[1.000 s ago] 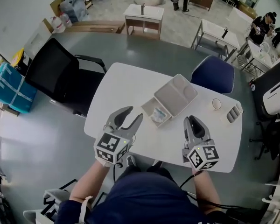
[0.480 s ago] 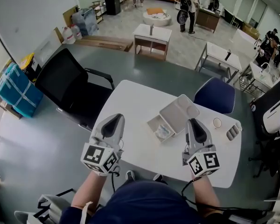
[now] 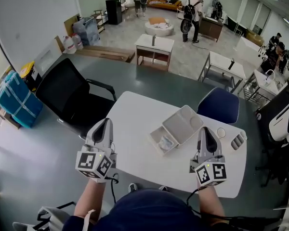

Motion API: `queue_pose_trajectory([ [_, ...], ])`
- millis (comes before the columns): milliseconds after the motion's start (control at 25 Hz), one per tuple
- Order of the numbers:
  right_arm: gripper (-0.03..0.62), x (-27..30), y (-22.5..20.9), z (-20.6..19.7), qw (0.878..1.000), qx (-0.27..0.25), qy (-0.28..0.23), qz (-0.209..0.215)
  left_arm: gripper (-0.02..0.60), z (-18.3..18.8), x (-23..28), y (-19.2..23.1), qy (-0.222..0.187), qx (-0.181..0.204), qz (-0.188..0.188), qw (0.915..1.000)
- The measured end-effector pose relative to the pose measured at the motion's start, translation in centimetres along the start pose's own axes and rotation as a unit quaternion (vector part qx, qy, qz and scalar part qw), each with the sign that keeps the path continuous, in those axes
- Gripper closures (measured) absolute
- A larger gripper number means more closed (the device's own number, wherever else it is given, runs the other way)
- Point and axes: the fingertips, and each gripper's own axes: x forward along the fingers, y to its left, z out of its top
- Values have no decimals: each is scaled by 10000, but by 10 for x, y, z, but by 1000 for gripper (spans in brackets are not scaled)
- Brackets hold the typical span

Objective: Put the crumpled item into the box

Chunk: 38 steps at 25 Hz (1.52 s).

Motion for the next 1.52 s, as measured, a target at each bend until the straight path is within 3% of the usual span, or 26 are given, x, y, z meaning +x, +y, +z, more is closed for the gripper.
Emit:
queue_pose_trajectory([
  [1520,592,-8,-7,-9,9999,107,35,82,580,-17,6,-8,140,-121,-22,9998],
])
